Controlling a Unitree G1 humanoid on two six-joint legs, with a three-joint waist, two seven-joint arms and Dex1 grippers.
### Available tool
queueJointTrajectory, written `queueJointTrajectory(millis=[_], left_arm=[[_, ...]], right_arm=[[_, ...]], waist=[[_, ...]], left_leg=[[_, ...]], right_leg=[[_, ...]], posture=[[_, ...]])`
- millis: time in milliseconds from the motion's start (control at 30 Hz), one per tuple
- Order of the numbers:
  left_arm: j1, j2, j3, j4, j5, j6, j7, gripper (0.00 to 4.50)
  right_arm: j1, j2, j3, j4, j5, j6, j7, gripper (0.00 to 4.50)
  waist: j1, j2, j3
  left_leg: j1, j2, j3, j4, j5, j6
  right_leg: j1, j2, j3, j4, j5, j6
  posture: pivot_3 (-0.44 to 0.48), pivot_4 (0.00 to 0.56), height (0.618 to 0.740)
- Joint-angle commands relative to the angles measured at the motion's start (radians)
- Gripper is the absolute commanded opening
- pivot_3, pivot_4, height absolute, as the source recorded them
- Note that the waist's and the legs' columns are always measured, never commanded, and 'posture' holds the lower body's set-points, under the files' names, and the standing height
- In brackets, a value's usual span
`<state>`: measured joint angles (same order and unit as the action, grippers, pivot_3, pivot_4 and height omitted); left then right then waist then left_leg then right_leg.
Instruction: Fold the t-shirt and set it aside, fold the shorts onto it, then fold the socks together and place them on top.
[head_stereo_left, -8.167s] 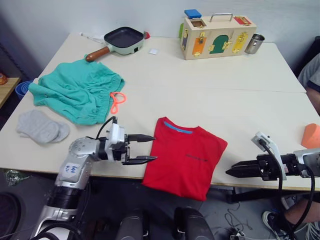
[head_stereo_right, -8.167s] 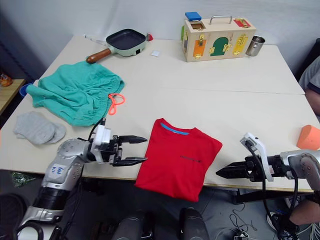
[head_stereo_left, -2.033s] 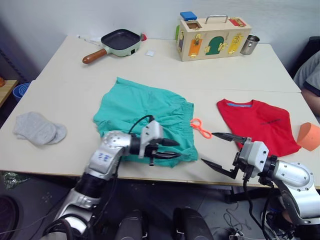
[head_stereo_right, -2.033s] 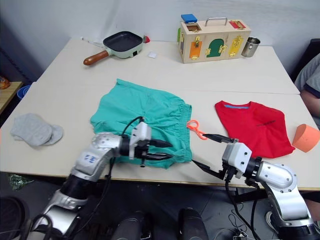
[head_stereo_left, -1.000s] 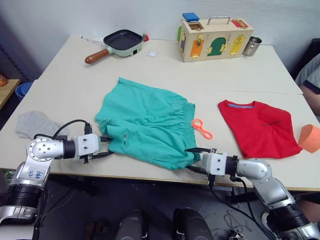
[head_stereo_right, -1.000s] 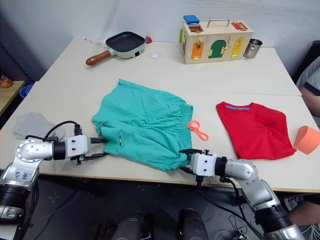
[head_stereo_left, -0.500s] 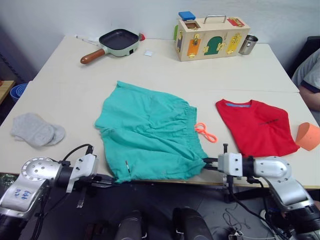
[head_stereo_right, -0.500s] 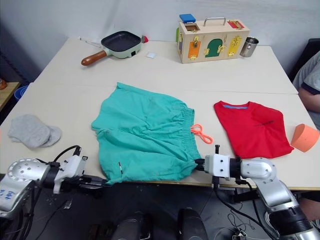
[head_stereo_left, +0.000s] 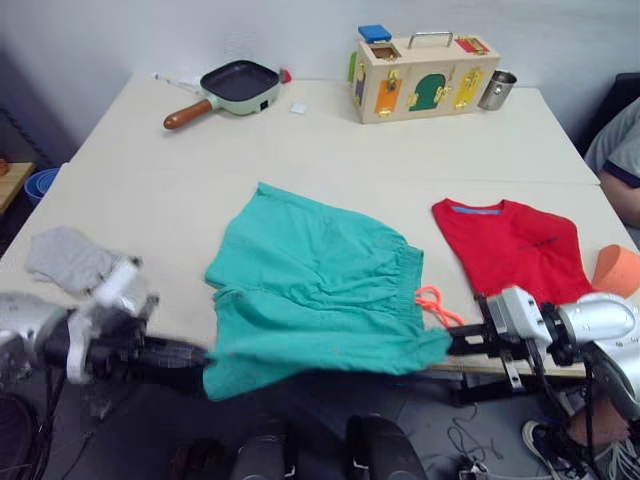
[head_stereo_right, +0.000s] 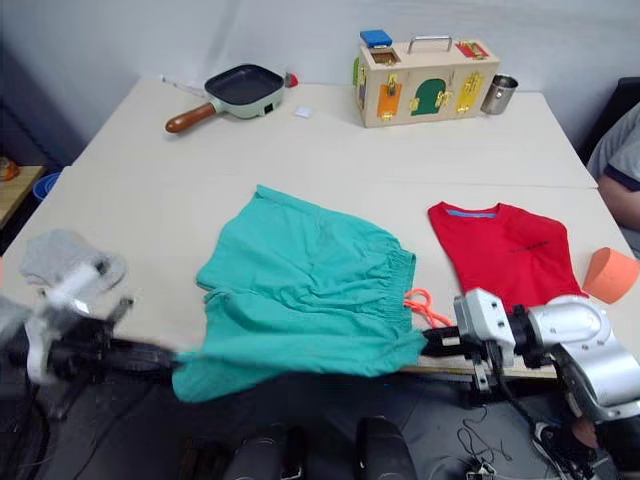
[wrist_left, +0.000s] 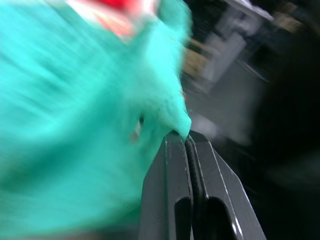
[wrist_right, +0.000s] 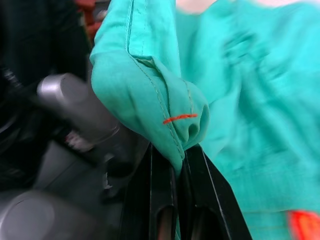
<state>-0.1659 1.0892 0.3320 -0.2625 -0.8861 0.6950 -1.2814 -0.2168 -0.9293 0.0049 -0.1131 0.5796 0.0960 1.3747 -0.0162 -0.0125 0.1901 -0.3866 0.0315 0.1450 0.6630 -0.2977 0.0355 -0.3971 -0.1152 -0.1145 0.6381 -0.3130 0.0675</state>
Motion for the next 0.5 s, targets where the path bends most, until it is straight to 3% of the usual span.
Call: queueJointTrajectory(millis=[33,167,267,333,500], left_arm=[[-0.235,-0.063,-0.083,0.178,0.080,-0.049,0.051,0.00],[-0.477,-0.164,-0.163,0.384,0.236,-0.196,0.099,0.00],[-0.739,-0.293,-0.269,0.741,0.489,-0.477,0.244,0.00],[-0.870,-0.374,-0.295,0.964,0.579,-0.616,0.315,0.00],[-1.024,-0.476,-0.326,1.285,0.713,-0.834,0.391,0.00]], right_arm=[[-0.080,0.044,-0.024,0.057,0.022,0.073,-0.032,0.03],[-0.170,0.111,-0.039,0.111,0.012,0.144,-0.102,0.03],[-0.282,0.199,-0.024,0.208,-0.066,0.148,-0.227,0.03],[-0.344,0.265,-0.008,0.270,-0.117,0.154,-0.314,0.03],[-0.410,0.376,-0.022,0.360,-0.210,0.163,-0.500,0.03]], waist=[[0.006,0.000,0.000],[0.015,0.000,0.000],[0.016,-0.002,0.001],[0.015,-0.003,0.001],[0.011,-0.003,0.000]], left_leg=[[-0.001,-0.001,0.000,0.000,0.000,0.000],[-0.003,-0.001,0.002,0.002,0.000,0.001],[-0.004,-0.001,0.003,0.004,0.001,0.003],[-0.005,-0.002,0.004,0.005,0.002,0.004],[-0.009,-0.002,0.006,0.003,0.001,0.004]], right_leg=[[0.000,0.000,0.000,0.000,0.000,0.000],[-0.002,0.002,-0.001,0.001,0.000,0.001],[-0.002,0.003,-0.001,0.004,0.001,0.002],[-0.002,0.003,0.000,0.002,0.002,0.005],[-0.009,0.003,0.001,0.005,0.003,0.006]], posture=[[0.000,0.150,0.740],[0.000,0.150,0.740],[0.000,0.150,0.740],[0.000,0.150,0.740],[0.000,0.150,0.740]])
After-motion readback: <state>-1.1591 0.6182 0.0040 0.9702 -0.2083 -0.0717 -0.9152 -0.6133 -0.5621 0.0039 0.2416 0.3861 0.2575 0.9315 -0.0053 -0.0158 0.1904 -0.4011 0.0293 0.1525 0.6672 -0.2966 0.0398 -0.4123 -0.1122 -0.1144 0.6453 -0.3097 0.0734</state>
